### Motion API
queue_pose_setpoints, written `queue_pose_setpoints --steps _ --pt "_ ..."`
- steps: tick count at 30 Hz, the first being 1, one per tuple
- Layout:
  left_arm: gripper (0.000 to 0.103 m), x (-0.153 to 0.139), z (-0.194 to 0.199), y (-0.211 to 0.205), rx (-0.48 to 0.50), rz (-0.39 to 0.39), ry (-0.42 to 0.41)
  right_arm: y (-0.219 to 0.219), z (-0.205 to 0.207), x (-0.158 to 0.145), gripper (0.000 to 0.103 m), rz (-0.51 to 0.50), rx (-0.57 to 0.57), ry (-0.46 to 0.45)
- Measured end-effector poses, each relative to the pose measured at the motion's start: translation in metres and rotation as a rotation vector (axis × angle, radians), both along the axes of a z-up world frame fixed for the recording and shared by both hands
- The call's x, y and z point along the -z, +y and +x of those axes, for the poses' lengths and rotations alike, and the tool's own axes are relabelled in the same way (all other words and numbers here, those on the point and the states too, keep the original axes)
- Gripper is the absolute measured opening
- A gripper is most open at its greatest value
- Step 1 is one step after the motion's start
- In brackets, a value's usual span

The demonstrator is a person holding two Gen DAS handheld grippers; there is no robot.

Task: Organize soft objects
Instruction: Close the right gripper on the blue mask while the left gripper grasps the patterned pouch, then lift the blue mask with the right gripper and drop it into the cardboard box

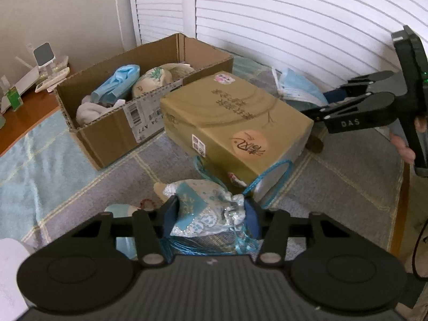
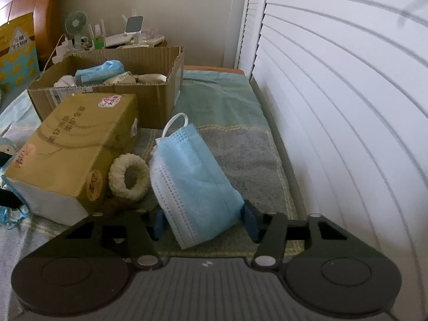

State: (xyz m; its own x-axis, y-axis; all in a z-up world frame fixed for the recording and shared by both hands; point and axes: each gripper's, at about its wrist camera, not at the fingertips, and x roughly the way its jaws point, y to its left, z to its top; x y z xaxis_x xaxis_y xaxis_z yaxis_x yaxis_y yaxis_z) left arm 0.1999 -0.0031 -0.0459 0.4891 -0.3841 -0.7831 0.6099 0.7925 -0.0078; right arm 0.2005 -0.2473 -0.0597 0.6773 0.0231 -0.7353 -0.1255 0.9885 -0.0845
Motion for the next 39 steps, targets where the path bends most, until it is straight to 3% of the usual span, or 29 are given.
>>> queue_pose_setpoints --steps 4,15,27,34,39 --pt "0.043 -0.005 -0.002 0.003 -0.011 -0.003 -0.009 -0.003 -0.006 -0.008 0.058 0.013 0.018 -0.005" --pt "0.043 -0.037 -0.027 0.01 0.005 -0.021 -0.064 -0.001 -0.023 -0.041 0.058 0.019 0.023 -0.049" --pt "0.043 -0.073 -0.074 0.014 0.067 -0.094 -0.132 0.012 -0.033 -0.073 0.058 0.021 -0.017 -0.077" --pt "0.043 -0.075 -0.087 0.02 0.075 -0.115 -0.155 0.033 -0.018 -0.093 0.058 0.015 -0.061 -0.074" --pt "0.043 -0.07 -0.09 0.026 0.058 -0.112 -0.151 0.049 0.016 -0.105 0.058 0.072 -0.06 -0.032"
